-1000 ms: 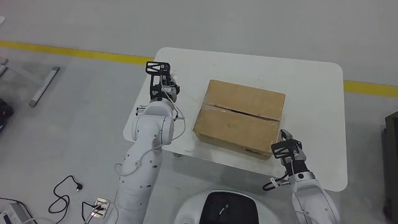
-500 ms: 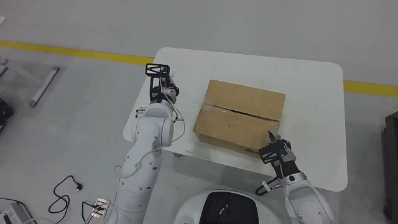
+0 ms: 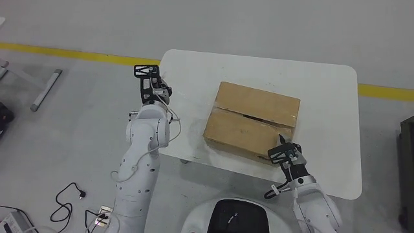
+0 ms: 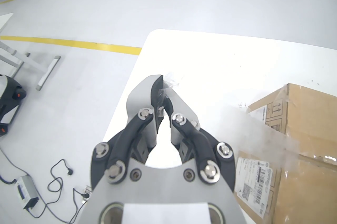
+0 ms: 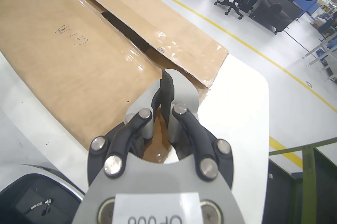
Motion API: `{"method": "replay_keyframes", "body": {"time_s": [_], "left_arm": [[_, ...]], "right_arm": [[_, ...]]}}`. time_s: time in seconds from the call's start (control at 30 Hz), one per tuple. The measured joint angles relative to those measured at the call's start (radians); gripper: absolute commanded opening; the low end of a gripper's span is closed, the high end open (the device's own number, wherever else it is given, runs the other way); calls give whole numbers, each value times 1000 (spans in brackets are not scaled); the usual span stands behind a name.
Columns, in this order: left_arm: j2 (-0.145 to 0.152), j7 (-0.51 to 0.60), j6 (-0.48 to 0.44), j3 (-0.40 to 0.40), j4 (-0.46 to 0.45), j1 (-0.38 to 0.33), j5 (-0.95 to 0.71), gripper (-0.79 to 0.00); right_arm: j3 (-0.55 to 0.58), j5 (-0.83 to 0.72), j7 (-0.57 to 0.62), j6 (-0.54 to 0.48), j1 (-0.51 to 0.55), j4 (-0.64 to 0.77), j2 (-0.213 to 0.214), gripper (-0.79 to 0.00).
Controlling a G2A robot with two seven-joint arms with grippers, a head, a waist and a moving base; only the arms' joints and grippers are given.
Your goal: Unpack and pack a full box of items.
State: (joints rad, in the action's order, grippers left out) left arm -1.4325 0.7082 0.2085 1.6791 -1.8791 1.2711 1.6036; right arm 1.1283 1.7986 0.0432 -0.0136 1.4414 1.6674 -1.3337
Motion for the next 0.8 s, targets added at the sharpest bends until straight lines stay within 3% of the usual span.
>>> {"method": "replay_keyframes", "body": {"time_s": [0.43, 0.5, 0.53, 0.57, 0.8], "left_arm": [[6, -4, 30, 33, 69, -10, 18, -757], [6, -1, 34, 25, 80, -2, 26, -662], [5, 3, 41, 22, 89, 2, 32, -499], [5, 5, 47, 20, 96, 4, 35, 0], [5, 27, 81, 17, 133, 4, 68, 0]], "right_arm": [[12, 7, 2, 2, 18, 12, 2, -785], [13, 7, 3, 1, 20, 14, 2, -785], [14, 6, 3, 2, 21, 15, 2, -785], [14, 6, 3, 2, 22, 16, 2, -785], [16, 7, 3, 1, 24, 18, 2, -785]]}}
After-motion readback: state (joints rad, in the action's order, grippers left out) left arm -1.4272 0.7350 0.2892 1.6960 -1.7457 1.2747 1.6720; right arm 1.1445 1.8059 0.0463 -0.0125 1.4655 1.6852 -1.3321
